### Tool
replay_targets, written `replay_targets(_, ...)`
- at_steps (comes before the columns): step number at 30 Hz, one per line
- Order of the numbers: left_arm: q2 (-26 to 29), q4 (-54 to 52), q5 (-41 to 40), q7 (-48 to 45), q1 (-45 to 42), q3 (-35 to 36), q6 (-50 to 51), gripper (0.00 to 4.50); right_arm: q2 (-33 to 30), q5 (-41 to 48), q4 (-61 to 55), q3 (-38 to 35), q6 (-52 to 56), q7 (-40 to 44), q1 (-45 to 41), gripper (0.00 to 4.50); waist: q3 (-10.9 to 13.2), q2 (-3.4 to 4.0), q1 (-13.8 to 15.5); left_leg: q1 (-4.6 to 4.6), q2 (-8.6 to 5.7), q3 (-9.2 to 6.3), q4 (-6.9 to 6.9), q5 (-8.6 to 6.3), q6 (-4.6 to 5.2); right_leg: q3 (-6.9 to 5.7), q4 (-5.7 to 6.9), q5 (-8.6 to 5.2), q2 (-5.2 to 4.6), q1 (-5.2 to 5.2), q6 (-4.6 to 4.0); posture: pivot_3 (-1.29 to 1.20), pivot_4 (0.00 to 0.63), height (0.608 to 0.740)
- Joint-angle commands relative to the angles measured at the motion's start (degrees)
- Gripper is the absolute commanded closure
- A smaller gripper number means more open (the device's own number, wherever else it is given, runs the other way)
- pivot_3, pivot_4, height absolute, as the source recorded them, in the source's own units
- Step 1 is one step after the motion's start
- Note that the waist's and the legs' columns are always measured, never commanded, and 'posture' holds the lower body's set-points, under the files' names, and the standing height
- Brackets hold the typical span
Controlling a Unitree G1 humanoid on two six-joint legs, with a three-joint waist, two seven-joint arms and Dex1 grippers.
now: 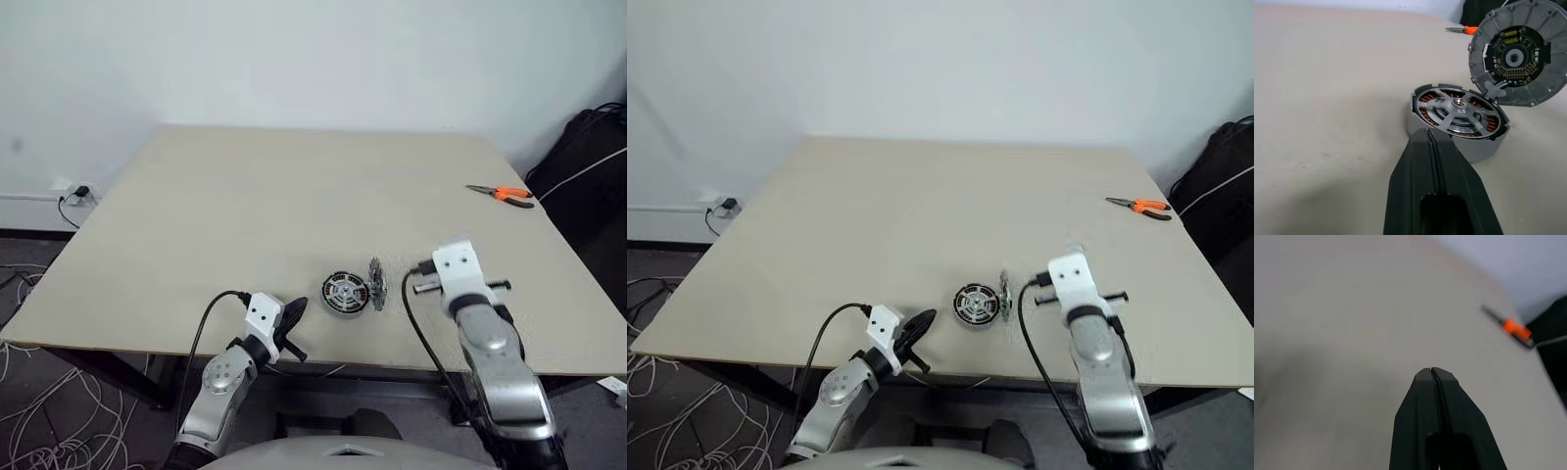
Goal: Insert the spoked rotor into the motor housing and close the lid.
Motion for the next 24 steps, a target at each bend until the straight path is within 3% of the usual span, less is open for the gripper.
replay_targets(1, 0.4, -3.3, -0.5, -0.8, -1.0, 0.1, 0.2, 4.5, -0.5, 2.4, -4.6, 0.3, -0.4, 4.1, 1.9, 4.48, 0.0, -0.04, -0.1, 0.07, 0.0, 0.0, 0.0, -0.02, -0.03, 0.03, 0.05, 0.0, 0.01, 0.03, 0.0, 0.0, 0.0, 0.74)
replay_targets(13, 0.9, -4.2, -0.5, -1.1, -1.4, 0.5, 1.5, 4.5, 1.9, 17.4, -6.5, -0.6, -5.5, 16.6, 5.7, 4.48, 0.1, -0.14, 0.1, 0.27, 0.03, -0.01, 0.0, -0.09, -0.13, 0.0, 0.32, -0.17, -0.17, 0.08, 0.28, 0.0, 0.0, 0.74)
replay_targets(24, 1.1, -5.0, -0.4, -0.8, -0.7, 1.0, 1.8, 4.5, 2.4, 15.5, 2.9, -1.0, -8.3, 12.1, 2.5, 4.48, 0.1, -0.14, 0.2, 0.24, -0.02, 0.0, -0.03, -0.09, -0.14, 0.01, 0.3, -0.09, -0.3, 0.05, 0.14, 0.0, 0.0, 0.74)
